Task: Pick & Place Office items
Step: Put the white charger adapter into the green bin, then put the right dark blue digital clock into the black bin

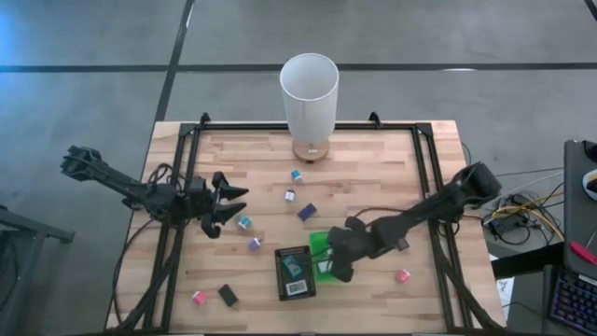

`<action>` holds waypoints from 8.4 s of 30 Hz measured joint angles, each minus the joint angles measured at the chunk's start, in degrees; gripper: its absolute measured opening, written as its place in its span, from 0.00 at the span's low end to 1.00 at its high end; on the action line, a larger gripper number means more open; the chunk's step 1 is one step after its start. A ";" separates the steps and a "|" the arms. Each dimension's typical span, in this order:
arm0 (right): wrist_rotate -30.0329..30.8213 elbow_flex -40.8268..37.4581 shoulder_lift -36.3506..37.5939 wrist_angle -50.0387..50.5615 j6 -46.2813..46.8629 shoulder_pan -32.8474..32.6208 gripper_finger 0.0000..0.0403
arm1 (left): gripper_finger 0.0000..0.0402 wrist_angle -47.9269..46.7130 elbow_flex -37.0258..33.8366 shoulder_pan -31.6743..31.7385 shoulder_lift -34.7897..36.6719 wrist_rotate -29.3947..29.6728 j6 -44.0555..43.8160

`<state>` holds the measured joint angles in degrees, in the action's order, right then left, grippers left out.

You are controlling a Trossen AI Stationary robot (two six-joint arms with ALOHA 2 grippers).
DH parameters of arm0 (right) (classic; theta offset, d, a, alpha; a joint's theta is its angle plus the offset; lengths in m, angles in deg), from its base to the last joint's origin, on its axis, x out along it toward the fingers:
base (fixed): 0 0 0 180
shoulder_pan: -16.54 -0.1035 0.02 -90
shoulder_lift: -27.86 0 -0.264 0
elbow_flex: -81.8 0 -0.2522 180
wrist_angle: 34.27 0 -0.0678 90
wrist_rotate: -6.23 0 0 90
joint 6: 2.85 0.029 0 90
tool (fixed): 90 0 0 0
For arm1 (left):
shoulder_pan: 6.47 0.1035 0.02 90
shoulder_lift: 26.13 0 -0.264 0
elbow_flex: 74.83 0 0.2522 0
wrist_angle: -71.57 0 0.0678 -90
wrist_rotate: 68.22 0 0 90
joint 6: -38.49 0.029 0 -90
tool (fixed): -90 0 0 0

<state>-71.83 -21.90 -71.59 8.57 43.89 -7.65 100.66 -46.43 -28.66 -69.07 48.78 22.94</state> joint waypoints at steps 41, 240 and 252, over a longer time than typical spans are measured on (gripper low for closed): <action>16.04 19.39 -5.40 22.66 -7.44 -0.41 0.88 | 0.57 -3.85 0.00 0.02 0.00 0.07 -1.30; 15.06 11.02 -2.74 56.70 24.93 -10.69 0.35 | 0.57 -6.93 0.00 0.11 -5.60 5.54 -8.97; 26.95 30.11 -10.97 59.15 14.84 -9.37 0.35 | 0.57 -7.14 0.00 0.11 -5.60 6.21 -10.01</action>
<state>-44.89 8.21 -82.56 67.72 58.73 -17.02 93.51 -46.43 -28.55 -74.67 54.99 12.92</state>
